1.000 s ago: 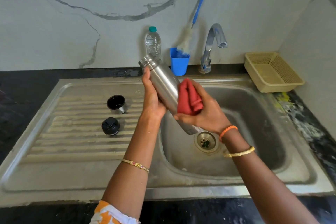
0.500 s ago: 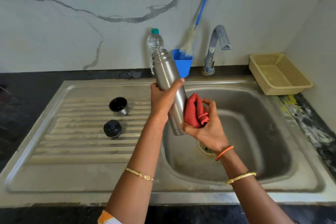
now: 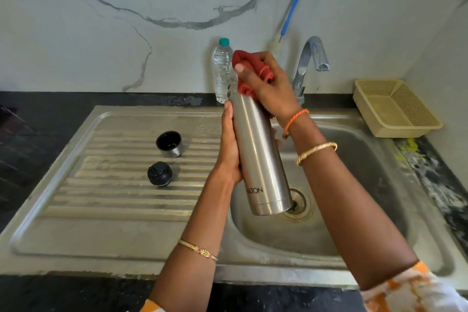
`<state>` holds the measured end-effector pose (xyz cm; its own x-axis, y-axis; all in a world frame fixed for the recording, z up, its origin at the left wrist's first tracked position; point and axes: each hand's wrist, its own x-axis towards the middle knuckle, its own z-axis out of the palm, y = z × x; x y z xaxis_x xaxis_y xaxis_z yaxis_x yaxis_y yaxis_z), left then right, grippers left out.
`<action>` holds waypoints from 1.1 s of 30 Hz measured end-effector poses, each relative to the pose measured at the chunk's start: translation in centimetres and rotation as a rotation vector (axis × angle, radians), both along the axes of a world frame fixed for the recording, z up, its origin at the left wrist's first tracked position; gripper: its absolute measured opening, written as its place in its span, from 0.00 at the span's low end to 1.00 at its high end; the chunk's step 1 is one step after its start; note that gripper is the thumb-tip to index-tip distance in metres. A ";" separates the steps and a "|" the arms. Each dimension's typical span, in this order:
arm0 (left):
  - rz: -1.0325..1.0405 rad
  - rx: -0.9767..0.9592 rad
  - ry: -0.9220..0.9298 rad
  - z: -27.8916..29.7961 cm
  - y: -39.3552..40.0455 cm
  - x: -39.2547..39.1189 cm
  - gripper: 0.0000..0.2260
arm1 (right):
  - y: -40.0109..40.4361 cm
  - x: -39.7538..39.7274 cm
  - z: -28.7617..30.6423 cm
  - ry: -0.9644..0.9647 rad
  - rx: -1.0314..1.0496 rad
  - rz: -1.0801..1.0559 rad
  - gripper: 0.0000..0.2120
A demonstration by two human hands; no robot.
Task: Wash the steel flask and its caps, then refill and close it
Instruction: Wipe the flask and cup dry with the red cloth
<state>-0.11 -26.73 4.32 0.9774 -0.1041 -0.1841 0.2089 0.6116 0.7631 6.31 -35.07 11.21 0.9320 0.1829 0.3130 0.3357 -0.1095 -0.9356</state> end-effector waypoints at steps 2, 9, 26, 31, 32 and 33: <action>0.001 0.015 -0.025 -0.2 0.0 0.1 0.36 | -0.1 0.5 -0.2 0.114 0.067 0.034 0.06; 0.009 -0.134 0.037 -2.0 0.7 0.9 0.33 | -1.8 -7.5 -7.3 -0.233 -0.312 -0.058 0.25; 0.098 0.058 -0.042 0.1 1.8 3.2 0.28 | -1.5 -2.5 -4.2 0.074 0.007 0.141 0.22; 0.310 -0.061 0.008 -1.0 3.8 3.7 0.24 | -4.7 -8.1 -9.4 -0.079 -0.256 0.095 0.36; 0.328 -0.046 0.009 -1.3 3.9 3.6 0.24 | -5.1 -9.1 -10.0 -0.088 -0.263 0.054 0.37; 0.335 -0.034 0.013 -1.4 3.7 3.3 0.23 | -5.3 -9.7 -10.4 -0.096 -0.249 0.008 0.37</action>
<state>3.23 -23.03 2.95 0.9559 0.2160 -0.1988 0.0018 0.6728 0.7398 -3.39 -40.36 0.85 0.8982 0.2730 0.3444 0.4236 -0.3292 -0.8439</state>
